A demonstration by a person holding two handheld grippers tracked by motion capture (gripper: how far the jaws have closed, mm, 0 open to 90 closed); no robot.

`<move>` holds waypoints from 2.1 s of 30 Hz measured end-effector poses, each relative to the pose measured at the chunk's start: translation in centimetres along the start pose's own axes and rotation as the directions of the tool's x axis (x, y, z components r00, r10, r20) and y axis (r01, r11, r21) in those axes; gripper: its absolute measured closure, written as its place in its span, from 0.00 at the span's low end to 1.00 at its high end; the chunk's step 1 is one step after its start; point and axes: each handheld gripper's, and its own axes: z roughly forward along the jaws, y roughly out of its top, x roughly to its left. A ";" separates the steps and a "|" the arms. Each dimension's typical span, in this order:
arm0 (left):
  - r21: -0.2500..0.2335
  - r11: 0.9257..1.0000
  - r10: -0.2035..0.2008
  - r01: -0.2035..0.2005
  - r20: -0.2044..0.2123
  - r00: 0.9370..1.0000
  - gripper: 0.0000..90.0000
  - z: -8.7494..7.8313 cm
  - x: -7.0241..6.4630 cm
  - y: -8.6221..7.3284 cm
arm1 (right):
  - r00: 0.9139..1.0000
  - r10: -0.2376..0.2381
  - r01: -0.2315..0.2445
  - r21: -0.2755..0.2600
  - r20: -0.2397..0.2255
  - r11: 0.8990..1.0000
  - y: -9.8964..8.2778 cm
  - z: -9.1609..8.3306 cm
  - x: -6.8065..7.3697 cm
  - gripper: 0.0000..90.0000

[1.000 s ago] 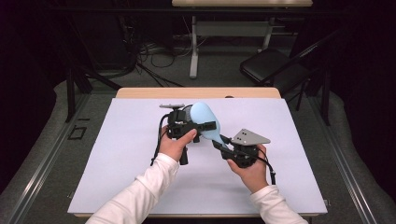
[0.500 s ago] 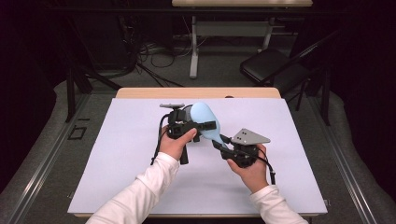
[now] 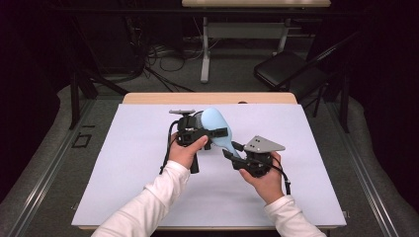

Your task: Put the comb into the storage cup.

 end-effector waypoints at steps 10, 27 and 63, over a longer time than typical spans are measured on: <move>-0.036 0.999 0.001 -0.001 -0.009 1.000 0.54 -0.3 0.5 0.1 | 1.000 0.001 -0.001 -0.008 -0.014 1.000 0.1 0.1 -0.1 0.53; -0.066 0.997 0.025 -0.029 -0.052 0.998 0.54 -1.2 0.9 0.7 | 1.000 0.010 -0.011 0.017 0.010 1.000 0.8 0.0 -0.4 0.43; -0.099 0.994 0.038 -0.048 -0.107 0.994 0.54 -2.8 1.4 2.0 | 0.999 0.036 -0.036 0.032 0.004 0.999 1.6 -0.1 -0.4 0.15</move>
